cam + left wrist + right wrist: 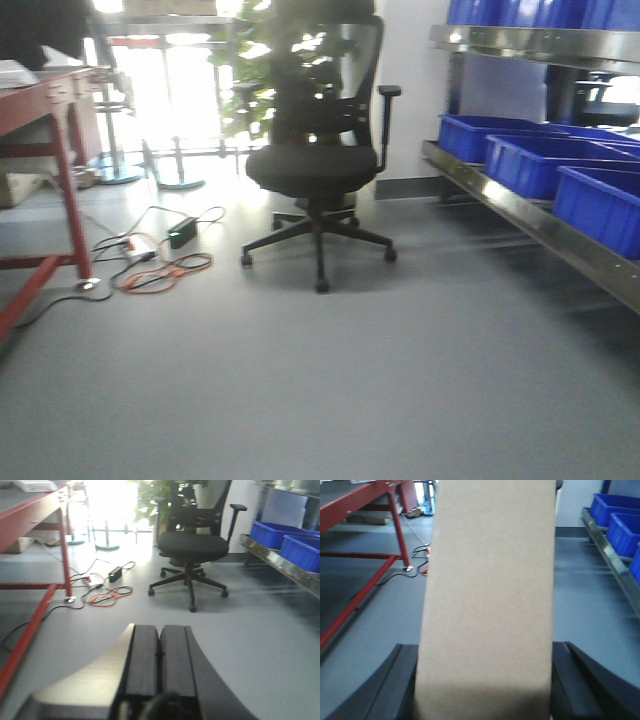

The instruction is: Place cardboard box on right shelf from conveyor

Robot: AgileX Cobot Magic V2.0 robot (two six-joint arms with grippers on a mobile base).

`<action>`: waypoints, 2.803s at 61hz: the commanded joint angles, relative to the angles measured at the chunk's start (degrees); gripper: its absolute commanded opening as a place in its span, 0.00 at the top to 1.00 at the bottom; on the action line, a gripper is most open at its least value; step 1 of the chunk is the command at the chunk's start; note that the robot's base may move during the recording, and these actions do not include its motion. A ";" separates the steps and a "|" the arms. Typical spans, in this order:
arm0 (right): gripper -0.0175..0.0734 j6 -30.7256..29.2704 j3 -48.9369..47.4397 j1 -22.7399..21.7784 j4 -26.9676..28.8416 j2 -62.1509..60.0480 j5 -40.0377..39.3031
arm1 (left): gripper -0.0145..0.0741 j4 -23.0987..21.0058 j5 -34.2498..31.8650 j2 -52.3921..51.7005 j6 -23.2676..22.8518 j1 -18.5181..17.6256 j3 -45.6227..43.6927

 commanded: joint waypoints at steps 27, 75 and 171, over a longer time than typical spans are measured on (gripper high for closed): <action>0.63 -0.57 -1.47 -0.25 -0.95 0.91 -5.67 | 0.97 -0.34 -4.94 -0.97 0.01 0.06 0.54; 0.63 -0.57 -1.47 -0.25 -0.95 0.91 -5.67 | 0.97 -0.34 -4.94 -0.97 0.01 0.60 0.54; 0.63 -0.57 -1.47 -0.25 -0.95 0.91 -5.67 | 0.97 -0.34 -4.94 -0.87 0.01 2.31 0.54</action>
